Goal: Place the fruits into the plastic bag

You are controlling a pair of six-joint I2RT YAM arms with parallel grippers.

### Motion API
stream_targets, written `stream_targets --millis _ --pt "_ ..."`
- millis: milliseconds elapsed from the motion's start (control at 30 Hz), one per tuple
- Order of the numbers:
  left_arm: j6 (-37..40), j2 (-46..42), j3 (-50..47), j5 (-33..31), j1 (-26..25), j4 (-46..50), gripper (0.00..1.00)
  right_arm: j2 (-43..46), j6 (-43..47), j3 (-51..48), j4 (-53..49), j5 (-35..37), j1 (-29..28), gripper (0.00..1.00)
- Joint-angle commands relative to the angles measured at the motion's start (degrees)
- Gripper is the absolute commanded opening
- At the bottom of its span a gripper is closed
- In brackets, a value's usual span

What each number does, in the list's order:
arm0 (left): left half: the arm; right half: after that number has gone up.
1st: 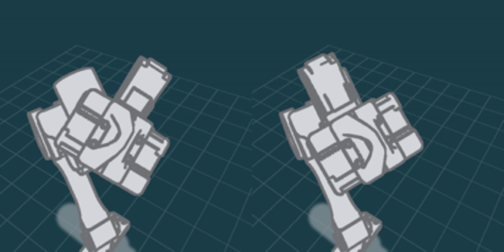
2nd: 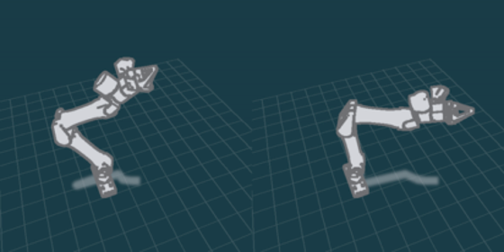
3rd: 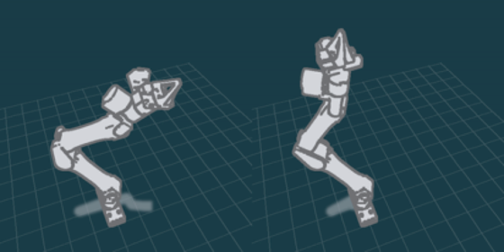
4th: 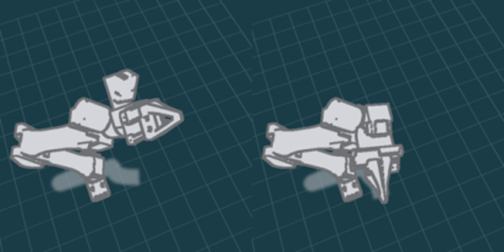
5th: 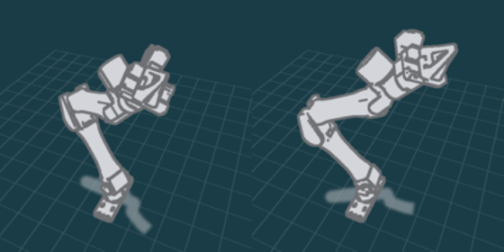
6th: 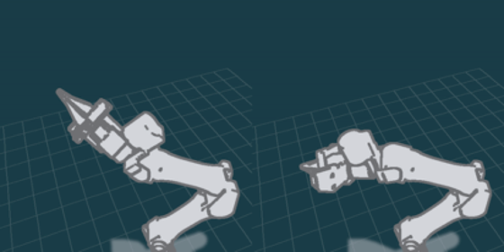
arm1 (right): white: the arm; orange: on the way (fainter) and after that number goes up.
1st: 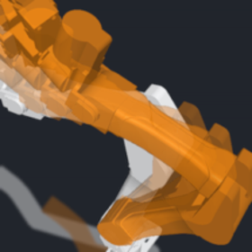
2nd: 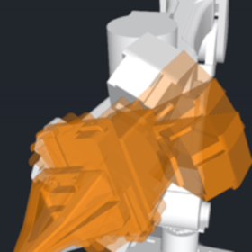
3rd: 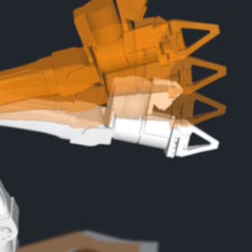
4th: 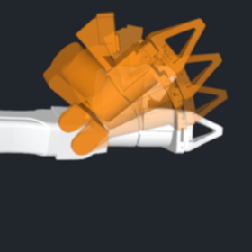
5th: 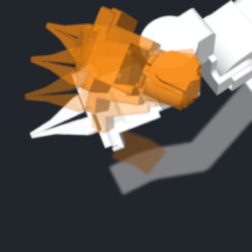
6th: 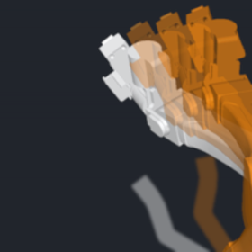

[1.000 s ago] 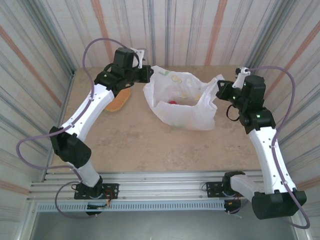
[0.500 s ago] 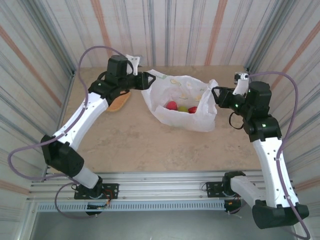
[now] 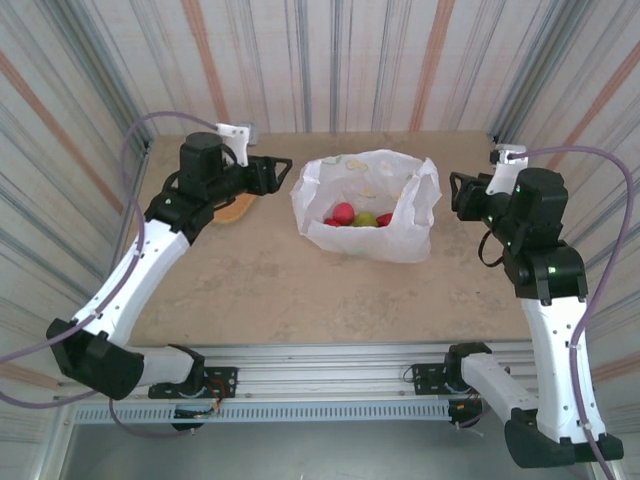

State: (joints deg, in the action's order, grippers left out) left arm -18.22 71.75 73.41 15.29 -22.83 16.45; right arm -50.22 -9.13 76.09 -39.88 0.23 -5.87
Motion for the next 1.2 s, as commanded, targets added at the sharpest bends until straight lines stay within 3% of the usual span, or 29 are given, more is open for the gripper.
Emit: stream_targets --millis 0,167,333,533,733,867,967,1167 --pt "1.23 -5.14 -4.43 -4.44 0.8 -4.23 0.81 0.25 3.37 0.81 -1.31 9.49 0.33 0.62" --pt "1.87 -9.44 -11.09 -12.33 3.05 -5.17 0.86 0.23 2.77 -3.32 2.81 14.44 0.89 0.66" --pt "1.65 -12.03 -18.63 -26.65 5.32 -5.7 0.93 -1.68 -0.25 -10.49 7.11 12.83 2.71 0.84" --pt "0.82 -12.39 -26.9 -33.88 8.7 -10.2 0.99 -3.53 -3.96 -21.15 15.2 11.74 5.98 0.96" --pt "2.13 -8.61 -30.53 -41.5 10.24 -14.36 0.99 -5.5 -7.22 -29.58 22.92 12.17 7.73 0.99" --pt "7.02 -5.49 -32.28 -47.39 10.71 -18.36 0.99 -8.77 -6.87 -33.48 27.18 14.32 8.06 0.99" --pt "11.68 -4.02 -35.02 -48.82 11.1 -24.3 0.99 -10.2 -7.17 -36.72 31.41 15.27 8.28 0.99" --pt "17.6 0.14 -39.95 -45.13 11.84 -35.92 0.99 -12.31 -6.29 -43.99 45.01 13.16 8.27 0.99"
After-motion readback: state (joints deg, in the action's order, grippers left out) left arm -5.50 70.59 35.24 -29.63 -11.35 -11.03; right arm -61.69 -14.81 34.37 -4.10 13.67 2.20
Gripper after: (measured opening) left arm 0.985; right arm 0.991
